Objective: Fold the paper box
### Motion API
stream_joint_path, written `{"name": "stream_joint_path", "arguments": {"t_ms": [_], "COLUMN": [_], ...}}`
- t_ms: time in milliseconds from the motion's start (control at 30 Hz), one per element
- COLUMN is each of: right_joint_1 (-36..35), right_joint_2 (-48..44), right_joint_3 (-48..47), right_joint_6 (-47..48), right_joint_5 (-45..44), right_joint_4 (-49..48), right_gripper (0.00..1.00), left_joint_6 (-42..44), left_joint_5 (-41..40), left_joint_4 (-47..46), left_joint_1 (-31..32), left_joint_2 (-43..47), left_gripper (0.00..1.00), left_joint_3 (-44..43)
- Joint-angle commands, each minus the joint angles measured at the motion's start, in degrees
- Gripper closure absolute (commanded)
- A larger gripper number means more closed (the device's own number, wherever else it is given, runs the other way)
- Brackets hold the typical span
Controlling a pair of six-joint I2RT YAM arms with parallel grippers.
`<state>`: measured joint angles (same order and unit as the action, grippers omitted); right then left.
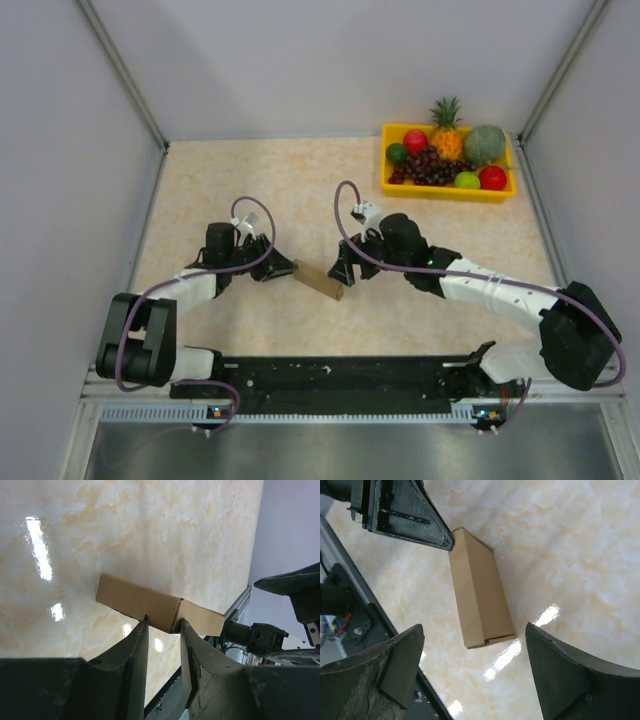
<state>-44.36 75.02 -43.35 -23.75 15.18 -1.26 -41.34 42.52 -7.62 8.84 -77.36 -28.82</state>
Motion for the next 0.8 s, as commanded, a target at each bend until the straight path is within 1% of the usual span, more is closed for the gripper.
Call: {"name": "stream_joint_path", "arguments": {"t_ms": [0, 67, 100, 167, 233, 300, 367, 400, 467, 500, 567, 633, 667, 733, 767], "right_joint_1": [-4.58, -8.44, -9.42, -12.66, -14.26, -15.93, -16.98, -17.6, -18.22, -18.65, -18.83, -19.01, -19.18, -19.54, -19.54], "right_joint_2": [4.15, 5.74, 6.53, 8.64, 10.92, 12.77, 14.53, 14.88, 15.94, 16.46, 17.43, 18.23, 18.58, 19.11, 19.19], "right_joint_3": [-5.76, -7.26, -9.1, -10.69, -11.84, -12.8, -13.42, -13.51, -13.42, -13.34, -13.6, -13.6, -13.43, -13.51, -13.6], "right_joint_6": [15.56, 18.64, 19.35, 21.37, 22.42, 22.87, 23.48, 23.31, 25.05, 25.5, 26.82, 29.18, 30.07, 32.95, 34.11], "right_joint_5": [-5.47, -11.81, -14.97, -19.12, -23.08, -26.93, -28.09, -29.93, -30.55, -32.21, -33.02, -32.59, -32.67, -34.69, -35.13], "right_joint_4": [7.15, 7.15, 7.23, 7.23, 6.71, 6.79, 7.32, 7.23, 6.28, 6.01, 5.22, 4.16, 3.29, 1.96, 1.7], "right_gripper": [0.18, 0.2, 0.21, 0.26, 0.3, 0.38, 0.46, 0.46, 0.48, 0.48, 0.55, 0.59, 0.63, 0.64, 0.71], "left_joint_6": [4.52, 4.78, 5.13, 5.31, 5.31, 5.31, 5.39, 5.13, 4.78, 4.17, 4.16, 3.9, 3.81, 3.99, 4.34], "left_joint_5": [-6.05, -5.87, -5.61, -5.08, -4.73, -4.2, -4.03, -3.5, -2.54, -1.75, -1.65, -0.35, 0.62, 2.55, 2.65], "left_joint_4": [7.35, 7.35, 8.92, 9.64, 9.73, 9.64, 9.99, 9.99, 10.17, 10.25, 11.3, 12.62, 12.97, 15.17, 16.05], "left_joint_1": [0.48, 0.48, 0.48, 0.48, 0.48, 0.48, 0.48, 0.39, 0.47, 0.3, 0.12, -0.93, -1.71, -5.22, -6.54], "left_joint_2": [-0.33, 0.02, 0.02, 0.28, 0.37, 0.63, 0.98, 1.25, 2.38, 3.09, 5.1, 6.25, 6.96, 8.18, 10.45], "left_gripper": [0.74, 0.74, 0.73, 0.72, 0.71, 0.71, 0.7, 0.69, 0.64, 0.62, 0.55, 0.49, 0.45, 0.41, 0.38], "left_joint_3": [0.87, 0.26, 0.08, -0.45, -0.71, -0.8, -0.8, -0.89, -1.32, -1.68, -3.43, -4.22, -5.01, -5.63, -5.81]}}
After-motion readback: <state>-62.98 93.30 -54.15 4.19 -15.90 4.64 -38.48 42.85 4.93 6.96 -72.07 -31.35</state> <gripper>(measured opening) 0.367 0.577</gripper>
